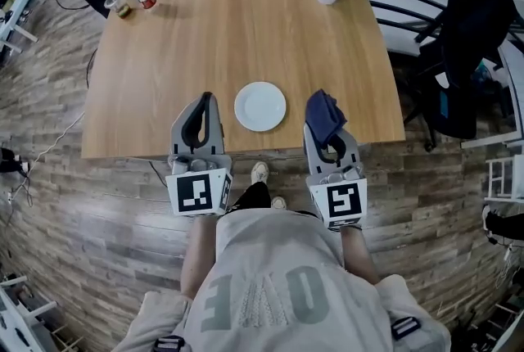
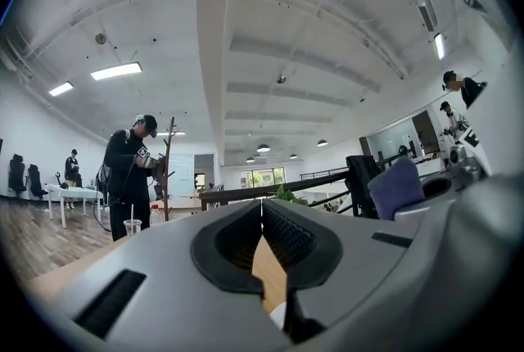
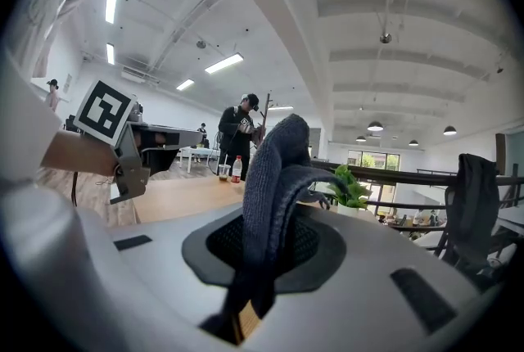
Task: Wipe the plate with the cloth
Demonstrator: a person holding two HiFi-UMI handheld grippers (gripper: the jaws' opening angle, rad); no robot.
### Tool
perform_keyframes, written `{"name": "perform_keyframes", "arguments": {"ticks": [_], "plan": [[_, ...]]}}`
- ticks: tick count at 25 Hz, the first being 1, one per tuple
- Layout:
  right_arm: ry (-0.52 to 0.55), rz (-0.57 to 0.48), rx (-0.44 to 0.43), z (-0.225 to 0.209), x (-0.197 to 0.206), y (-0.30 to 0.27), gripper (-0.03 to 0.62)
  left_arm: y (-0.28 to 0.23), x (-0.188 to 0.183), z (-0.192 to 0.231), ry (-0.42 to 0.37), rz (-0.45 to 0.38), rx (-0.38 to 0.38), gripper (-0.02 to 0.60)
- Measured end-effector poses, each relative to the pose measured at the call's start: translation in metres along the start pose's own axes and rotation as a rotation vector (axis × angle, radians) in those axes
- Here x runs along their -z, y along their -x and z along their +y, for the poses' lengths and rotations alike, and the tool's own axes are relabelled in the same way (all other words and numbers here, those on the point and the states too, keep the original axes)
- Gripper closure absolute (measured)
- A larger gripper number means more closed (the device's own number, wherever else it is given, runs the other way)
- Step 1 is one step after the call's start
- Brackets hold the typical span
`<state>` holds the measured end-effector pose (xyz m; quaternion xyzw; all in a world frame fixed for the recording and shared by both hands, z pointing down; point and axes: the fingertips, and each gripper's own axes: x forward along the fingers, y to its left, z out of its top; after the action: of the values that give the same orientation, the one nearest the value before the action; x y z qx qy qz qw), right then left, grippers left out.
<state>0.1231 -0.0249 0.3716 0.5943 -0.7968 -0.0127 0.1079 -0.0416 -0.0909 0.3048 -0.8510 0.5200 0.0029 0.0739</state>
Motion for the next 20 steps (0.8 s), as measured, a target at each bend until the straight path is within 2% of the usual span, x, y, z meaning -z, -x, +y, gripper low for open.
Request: {"name": "perform_keyframes", "arguments": {"ticks": [7,13,20], "plan": [[0.052,0.005,-0.017,-0.006,-0.027,-0.071,0.537,-0.056,0.014,0.035,0.035,0.022,0.039,0.574],[0.006,0.026,0.017,-0.010,-0.028,-0.108,0.537,-0.091,0.027,0.058,0.059,0.012,0.096,0.574],[-0.008,0.053,-0.042,-0.024,-0.017,-0.132,0.537,-0.116,0.039,0.065,0.032,0.071,0.032,0.574]]}}
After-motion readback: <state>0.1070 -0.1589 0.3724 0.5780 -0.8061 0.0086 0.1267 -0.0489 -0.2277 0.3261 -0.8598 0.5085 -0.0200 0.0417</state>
